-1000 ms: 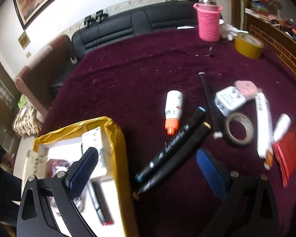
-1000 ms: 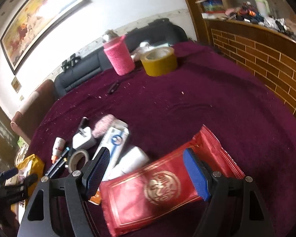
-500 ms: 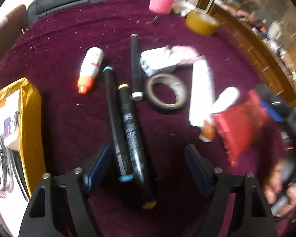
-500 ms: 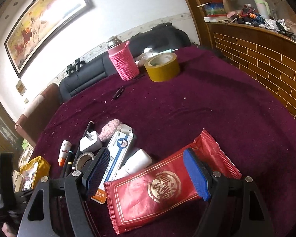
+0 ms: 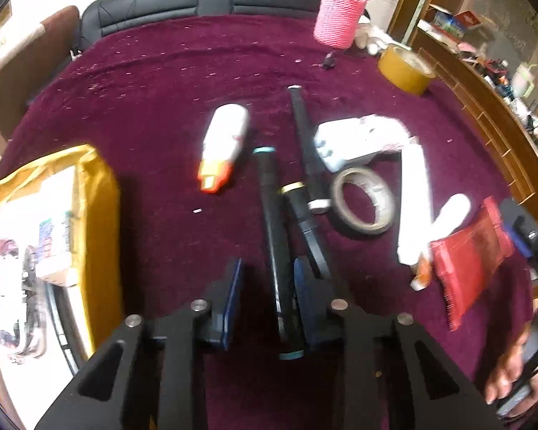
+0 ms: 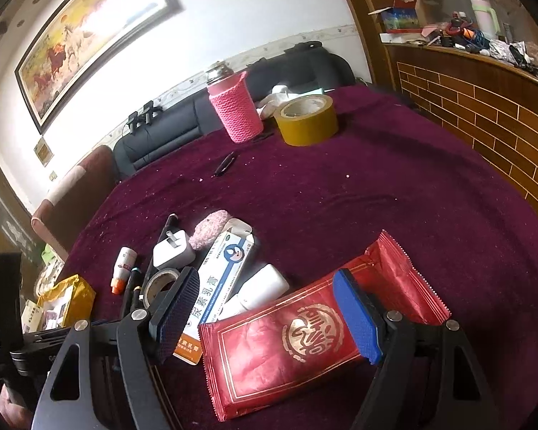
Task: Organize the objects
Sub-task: 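Lift the marker with the left tool while the right tool grasps another black marker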
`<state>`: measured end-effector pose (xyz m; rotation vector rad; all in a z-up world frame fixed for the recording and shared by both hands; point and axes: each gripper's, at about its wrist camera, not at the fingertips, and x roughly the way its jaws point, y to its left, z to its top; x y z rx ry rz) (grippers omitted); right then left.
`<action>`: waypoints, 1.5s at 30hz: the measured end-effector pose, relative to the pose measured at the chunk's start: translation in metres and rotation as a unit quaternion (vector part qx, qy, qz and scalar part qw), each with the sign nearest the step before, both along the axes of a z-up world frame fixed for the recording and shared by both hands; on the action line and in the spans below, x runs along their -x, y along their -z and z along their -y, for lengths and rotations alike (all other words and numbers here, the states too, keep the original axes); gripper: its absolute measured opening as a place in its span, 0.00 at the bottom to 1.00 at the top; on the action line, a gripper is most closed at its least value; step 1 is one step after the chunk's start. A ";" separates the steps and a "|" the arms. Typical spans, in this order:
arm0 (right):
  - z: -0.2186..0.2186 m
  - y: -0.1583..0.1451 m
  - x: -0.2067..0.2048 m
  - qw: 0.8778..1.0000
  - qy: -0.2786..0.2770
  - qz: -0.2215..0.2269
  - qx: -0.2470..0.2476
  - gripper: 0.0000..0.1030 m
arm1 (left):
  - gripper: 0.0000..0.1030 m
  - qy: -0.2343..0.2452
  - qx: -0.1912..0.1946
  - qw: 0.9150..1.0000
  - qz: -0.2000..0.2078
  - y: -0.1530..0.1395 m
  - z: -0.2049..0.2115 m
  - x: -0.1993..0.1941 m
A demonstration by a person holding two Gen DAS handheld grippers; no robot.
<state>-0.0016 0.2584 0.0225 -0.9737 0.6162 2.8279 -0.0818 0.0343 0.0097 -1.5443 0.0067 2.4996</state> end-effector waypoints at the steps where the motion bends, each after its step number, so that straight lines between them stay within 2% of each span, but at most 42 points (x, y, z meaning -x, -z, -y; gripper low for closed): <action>1: 0.001 0.000 0.000 1.000 -0.001 0.000 0.000 0.79 | 0.28 -0.003 0.015 1.000 0.002 0.004 0.001 -0.001; 3: 0.003 0.000 0.000 1.000 -0.005 0.001 -0.002 0.79 | 0.28 -0.003 0.029 1.000 -0.007 0.003 -0.007 -0.007; 7: 0.009 0.000 0.000 1.000 -0.013 -0.001 -0.011 0.79 | 0.30 0.004 0.082 0.996 -0.031 0.005 -0.031 0.001; 10: 0.012 0.002 0.001 1.000 -0.018 -0.001 -0.014 0.79 | 0.27 0.002 0.095 0.994 -0.048 0.006 -0.040 0.005; 11: 0.014 0.002 0.001 1.000 -0.021 -0.001 -0.017 0.79 | 0.13 0.005 0.077 0.996 -0.041 0.005 -0.038 0.004; 14: 0.020 0.001 0.001 0.999 -0.034 -0.007 -0.023 0.79 | 0.14 -0.002 0.037 0.998 -0.041 -0.002 -0.027 -0.008; 18: 0.035 0.001 0.001 0.997 -0.066 -0.014 -0.039 0.79 | 0.14 -0.004 -0.011 0.997 -0.077 -0.037 -0.001 -0.044; 20: 0.047 -0.001 -0.001 0.995 -0.082 -0.017 -0.052 0.79 | 0.14 -0.008 -0.025 0.995 -0.093 -0.053 0.012 -0.059; 22: 0.060 -0.005 -0.003 0.994 -0.103 -0.011 -0.043 0.79 | 0.14 -0.017 -0.038 0.993 -0.109 -0.068 0.035 -0.078; 24: 0.080 -0.009 -0.002 0.990 -0.141 -0.002 -0.029 0.79 | 0.14 -0.029 -0.049 0.991 -0.117 -0.078 0.060 -0.094; 27: 0.118 -0.008 0.008 0.982 -0.179 0.026 -0.049 0.77 | 0.14 -0.047 -0.056 0.990 -0.123 -0.083 0.089 -0.111; 30: 0.154 0.002 0.026 0.974 -0.193 0.064 -0.105 0.69 | 0.14 -0.065 -0.060 0.988 -0.124 -0.080 0.118 -0.127; 32: 0.169 0.015 0.041 0.967 -0.193 0.099 -0.130 0.57 | 0.14 -0.079 -0.067 0.988 -0.118 -0.073 0.138 -0.135; 34: 0.178 0.030 0.055 0.964 -0.184 0.129 -0.144 0.37 | 0.14 -0.094 -0.078 0.986 -0.111 -0.066 0.158 -0.140; 36: 0.182 0.040 0.064 0.961 -0.178 0.151 -0.151 0.31 | 0.14 -0.105 -0.085 0.985 -0.105 -0.060 0.171 -0.144; 39: 0.188 0.040 0.068 0.960 -0.167 0.144 -0.172 0.15 | 0.14 -0.120 -0.096 0.983 -0.100 -0.052 0.187 -0.148; 45: 0.184 0.027 0.054 0.966 -0.176 0.134 -0.130 0.15 | 0.14 -0.131 -0.104 0.981 -0.100 -0.048 0.199 -0.157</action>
